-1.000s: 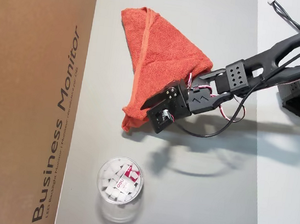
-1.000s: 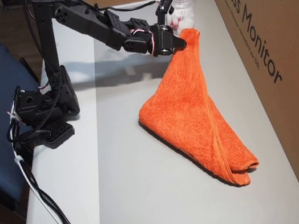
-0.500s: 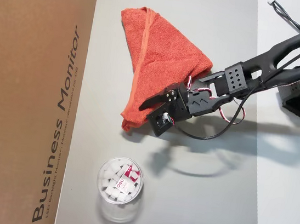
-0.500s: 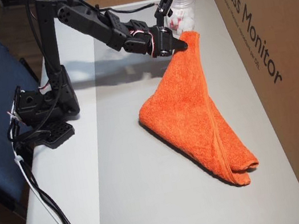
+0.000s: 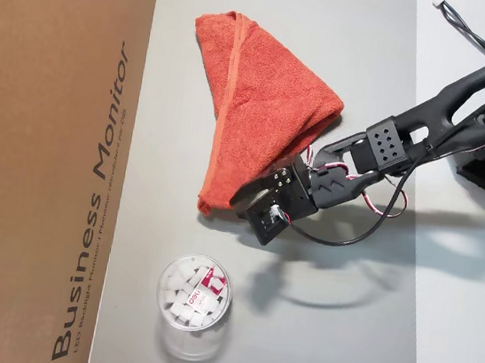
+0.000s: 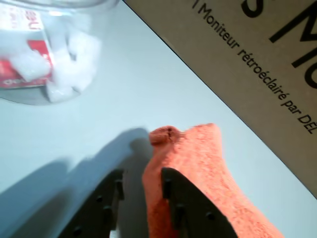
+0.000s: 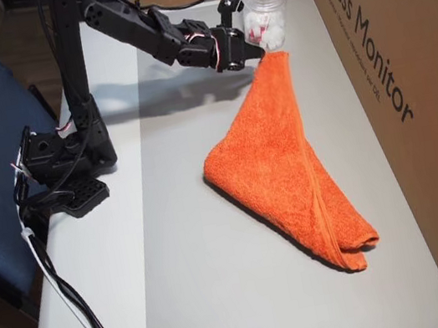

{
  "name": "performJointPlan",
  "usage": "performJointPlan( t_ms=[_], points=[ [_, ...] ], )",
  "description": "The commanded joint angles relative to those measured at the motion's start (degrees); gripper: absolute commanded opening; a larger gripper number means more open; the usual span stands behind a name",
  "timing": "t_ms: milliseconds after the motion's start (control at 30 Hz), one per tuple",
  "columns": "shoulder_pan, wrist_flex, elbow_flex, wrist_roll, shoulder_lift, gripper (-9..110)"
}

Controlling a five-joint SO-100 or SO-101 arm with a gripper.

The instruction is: Fold the blanket.

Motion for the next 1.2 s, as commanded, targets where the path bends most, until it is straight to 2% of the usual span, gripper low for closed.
performJointPlan(
  t_ms=[0,133,633,800,933,1167],
  points=[
    [-0.35,-0.62,0.26,3.52,1.32,6],
    [-2.02,-0.88,1.85,9.84,1.49,6],
    [-2.11,-0.62,5.01,11.34,10.37,6],
    [-1.67,-0.62,5.01,11.34,14.06,0],
    [-1.49,-0.62,5.01,11.43,16.96,0],
    [-0.44,-0.53,7.65,18.63,23.55,0]
  ],
)
